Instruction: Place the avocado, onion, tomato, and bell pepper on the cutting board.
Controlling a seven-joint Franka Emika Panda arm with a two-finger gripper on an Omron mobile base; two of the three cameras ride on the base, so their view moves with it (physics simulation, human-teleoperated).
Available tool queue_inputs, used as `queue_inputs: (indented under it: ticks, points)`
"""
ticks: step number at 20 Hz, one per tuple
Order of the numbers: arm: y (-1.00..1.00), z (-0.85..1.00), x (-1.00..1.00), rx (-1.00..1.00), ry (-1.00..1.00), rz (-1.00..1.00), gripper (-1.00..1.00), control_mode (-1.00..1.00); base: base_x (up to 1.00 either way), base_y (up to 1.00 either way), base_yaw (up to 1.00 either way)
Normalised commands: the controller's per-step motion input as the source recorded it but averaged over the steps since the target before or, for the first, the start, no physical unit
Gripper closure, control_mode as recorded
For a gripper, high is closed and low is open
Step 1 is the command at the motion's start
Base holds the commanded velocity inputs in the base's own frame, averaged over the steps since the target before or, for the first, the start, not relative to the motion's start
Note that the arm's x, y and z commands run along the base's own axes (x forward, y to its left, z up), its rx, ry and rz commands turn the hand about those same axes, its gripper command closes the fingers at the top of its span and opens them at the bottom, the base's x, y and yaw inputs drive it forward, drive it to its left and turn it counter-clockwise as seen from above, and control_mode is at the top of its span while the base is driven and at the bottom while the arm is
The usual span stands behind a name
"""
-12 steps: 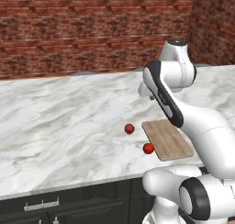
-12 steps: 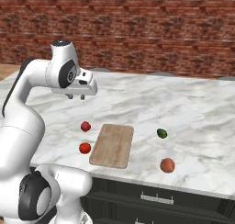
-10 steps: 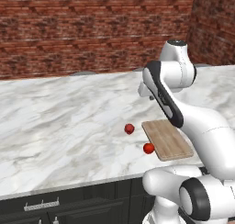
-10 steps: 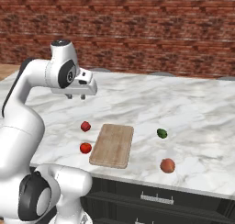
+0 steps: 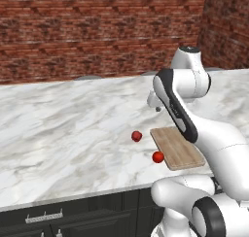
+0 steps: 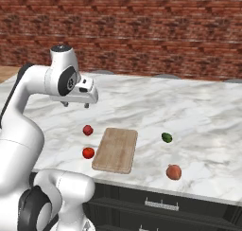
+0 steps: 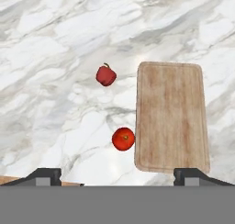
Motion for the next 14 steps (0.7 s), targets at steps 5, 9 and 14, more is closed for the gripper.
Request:
queue_inputs:
  ticks: [5, 9, 14]
  points:
    - [0.11, -0.19, 0.02, 0.0, 0.01, -0.03, -1.0, -1.0, 0.0, 0.0, 0.0]
    - [0.19, -0.11, 0.22, 0.0, 0.04, -0.07, -1.0, -1.0, 0.0, 0.0, 0.0]
    - [0.0, -0.25, 0.22, 0.0, 0.1, -0.08, -1.0, -1.0, 0.0, 0.0, 0.0]
